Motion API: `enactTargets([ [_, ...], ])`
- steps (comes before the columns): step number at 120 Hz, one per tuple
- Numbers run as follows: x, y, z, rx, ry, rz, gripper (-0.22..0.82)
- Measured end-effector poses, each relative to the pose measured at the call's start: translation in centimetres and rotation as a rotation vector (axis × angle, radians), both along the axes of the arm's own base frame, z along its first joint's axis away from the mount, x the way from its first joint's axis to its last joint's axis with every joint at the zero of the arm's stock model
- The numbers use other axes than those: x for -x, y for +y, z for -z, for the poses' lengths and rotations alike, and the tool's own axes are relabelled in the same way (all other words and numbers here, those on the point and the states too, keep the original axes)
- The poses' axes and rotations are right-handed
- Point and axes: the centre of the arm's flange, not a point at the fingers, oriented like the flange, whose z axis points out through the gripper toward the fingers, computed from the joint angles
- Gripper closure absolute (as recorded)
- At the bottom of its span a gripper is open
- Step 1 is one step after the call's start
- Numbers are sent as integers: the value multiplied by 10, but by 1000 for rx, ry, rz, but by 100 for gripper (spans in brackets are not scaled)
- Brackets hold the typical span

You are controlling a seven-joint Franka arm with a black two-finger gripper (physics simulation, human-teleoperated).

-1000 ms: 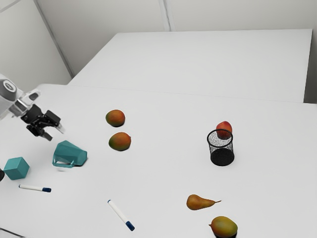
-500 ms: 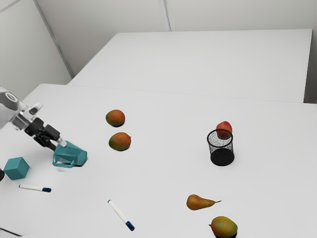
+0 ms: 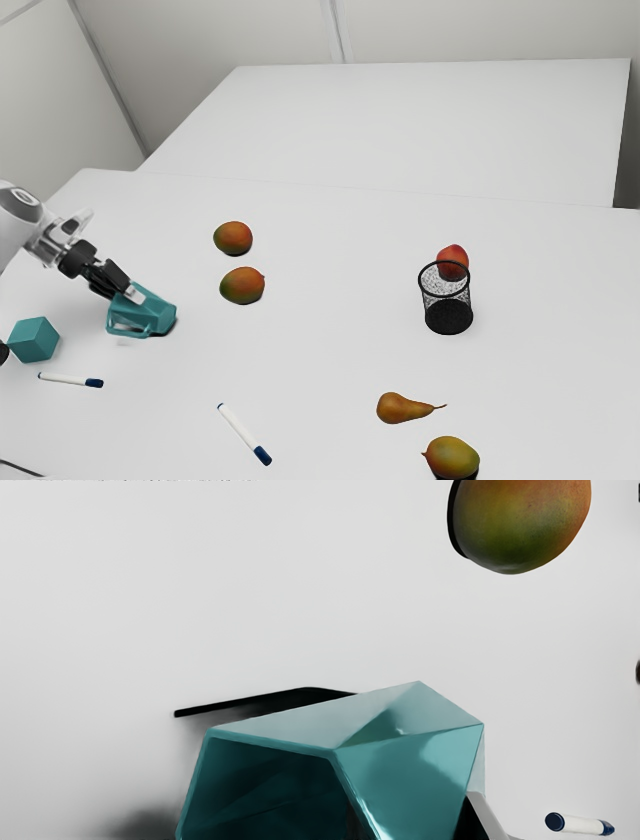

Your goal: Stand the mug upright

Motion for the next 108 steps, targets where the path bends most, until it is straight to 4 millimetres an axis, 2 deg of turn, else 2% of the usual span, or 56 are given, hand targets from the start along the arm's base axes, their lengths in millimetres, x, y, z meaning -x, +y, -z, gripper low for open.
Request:
enactTargets([
  [23, -4, -11, -22, 1, -24, 31, 73],
  [37, -8, -21, -25, 1, -29, 50, 75],
  [45, -13, -32, -34, -18, -47, 71, 76],
  [61, -21, -66, -53, -94, -76, 130, 77],
  [74, -21, -104, -68, -206, -86, 203, 77],
  [108, -20, -182, -81, -475, -68, 319, 77],
])
